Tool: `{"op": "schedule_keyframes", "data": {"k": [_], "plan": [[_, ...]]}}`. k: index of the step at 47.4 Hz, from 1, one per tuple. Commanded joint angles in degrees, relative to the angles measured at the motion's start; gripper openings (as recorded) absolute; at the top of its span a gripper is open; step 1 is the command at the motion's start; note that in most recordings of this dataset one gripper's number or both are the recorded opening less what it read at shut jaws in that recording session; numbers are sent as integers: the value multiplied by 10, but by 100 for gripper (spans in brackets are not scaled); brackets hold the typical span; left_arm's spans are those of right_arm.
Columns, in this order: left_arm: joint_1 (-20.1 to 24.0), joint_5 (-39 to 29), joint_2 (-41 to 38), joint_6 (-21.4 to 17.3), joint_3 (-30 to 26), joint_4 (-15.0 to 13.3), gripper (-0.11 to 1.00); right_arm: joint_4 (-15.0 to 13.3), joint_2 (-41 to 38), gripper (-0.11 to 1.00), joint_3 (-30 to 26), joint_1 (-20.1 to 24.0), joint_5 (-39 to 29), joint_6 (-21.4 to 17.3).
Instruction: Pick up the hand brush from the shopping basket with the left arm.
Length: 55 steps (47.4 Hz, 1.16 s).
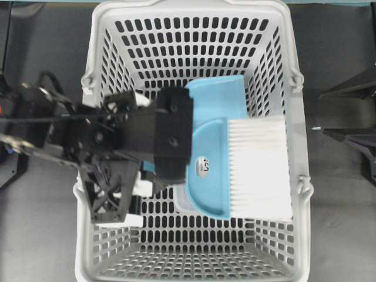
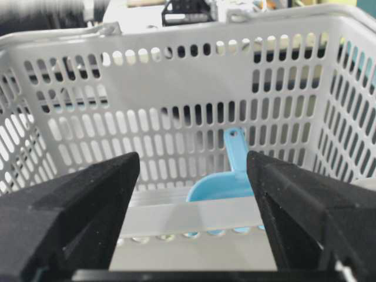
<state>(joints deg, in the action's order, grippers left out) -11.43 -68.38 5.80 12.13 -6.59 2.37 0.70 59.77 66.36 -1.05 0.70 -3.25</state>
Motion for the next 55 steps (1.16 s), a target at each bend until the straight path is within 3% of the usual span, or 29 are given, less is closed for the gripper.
{"op": "schedule_keyframes", "data": {"k": [1,55], "plan": [[-1,1,11,-8,-10,2,25,2,-3,71,-4,-1,6,-1],[-1,-4,-16,-11,-11,2,25,2,4,71,-4,0,6,-1]]}}
